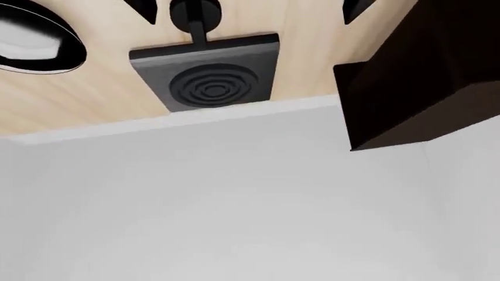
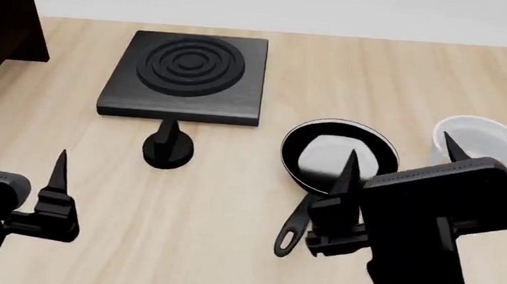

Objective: Put the frying pan under the cabinet shelf.

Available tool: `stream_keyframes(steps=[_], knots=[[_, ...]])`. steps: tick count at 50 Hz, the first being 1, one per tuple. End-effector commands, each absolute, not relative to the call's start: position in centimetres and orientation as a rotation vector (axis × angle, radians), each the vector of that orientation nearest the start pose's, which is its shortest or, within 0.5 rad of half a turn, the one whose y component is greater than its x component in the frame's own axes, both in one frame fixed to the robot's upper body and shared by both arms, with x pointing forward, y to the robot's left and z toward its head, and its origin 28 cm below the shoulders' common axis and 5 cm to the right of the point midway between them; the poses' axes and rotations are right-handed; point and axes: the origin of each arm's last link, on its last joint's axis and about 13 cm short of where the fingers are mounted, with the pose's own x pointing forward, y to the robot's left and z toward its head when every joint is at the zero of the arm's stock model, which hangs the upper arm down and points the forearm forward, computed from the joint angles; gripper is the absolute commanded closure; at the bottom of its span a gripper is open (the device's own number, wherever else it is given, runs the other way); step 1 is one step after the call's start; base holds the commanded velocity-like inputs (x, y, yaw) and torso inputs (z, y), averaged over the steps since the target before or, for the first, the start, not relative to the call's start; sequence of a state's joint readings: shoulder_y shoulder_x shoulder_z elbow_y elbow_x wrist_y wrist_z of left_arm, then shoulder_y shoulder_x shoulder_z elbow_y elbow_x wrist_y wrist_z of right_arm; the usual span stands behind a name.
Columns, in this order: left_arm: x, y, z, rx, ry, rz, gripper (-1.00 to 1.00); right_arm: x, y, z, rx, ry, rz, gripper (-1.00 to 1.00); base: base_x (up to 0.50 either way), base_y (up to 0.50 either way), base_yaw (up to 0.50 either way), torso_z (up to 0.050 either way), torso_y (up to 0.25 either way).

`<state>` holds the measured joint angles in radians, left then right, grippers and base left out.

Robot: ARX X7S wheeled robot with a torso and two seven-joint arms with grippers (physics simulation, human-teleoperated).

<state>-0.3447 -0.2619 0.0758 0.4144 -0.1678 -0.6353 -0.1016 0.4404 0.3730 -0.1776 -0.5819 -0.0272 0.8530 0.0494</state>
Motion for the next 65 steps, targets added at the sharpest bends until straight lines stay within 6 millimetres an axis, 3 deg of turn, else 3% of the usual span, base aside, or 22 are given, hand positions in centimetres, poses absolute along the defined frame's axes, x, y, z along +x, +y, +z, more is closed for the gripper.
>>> stream_keyframes(steps=[1, 18, 37, 46, 65], knots=[[26.5, 24.4, 16.7, 0.159, -0.158, 0.006, -1.00, 26.2, -14.7, 20.8, -0.467, -0.172, -0.048, -1.00, 0.00, 0.00, 0.00, 0.000, 0.000], [26.9, 24.3, 20.9, 0.227, -0.235, -0.003, -1.00, 27.0, -14.9, 25.1, -0.534, -0.211, -0.052, -1.00, 0.00, 0.00, 0.00, 0.000, 0.000], [26.9, 24.1, 24.8, 0.282, -0.312, 0.006, -1.00, 27.0, -14.8, 27.4, -0.569, -0.227, -0.053, -1.00, 0.00, 0.00, 0.00, 0.000, 0.000], [27.1, 23.8, 24.7, 0.281, -0.302, -0.009, -1.00, 29.4, -16.3, 30.2, -0.634, -0.293, -0.153, -1.00, 0.00, 0.00, 0.00, 0.000, 0.000], [26.5, 23.7, 25.0, 0.289, -0.312, -0.022, -1.00, 33.1, -17.2, 34.2, -0.649, -0.329, -0.198, -1.00, 0.00, 0.00, 0.00, 0.000, 0.000]])
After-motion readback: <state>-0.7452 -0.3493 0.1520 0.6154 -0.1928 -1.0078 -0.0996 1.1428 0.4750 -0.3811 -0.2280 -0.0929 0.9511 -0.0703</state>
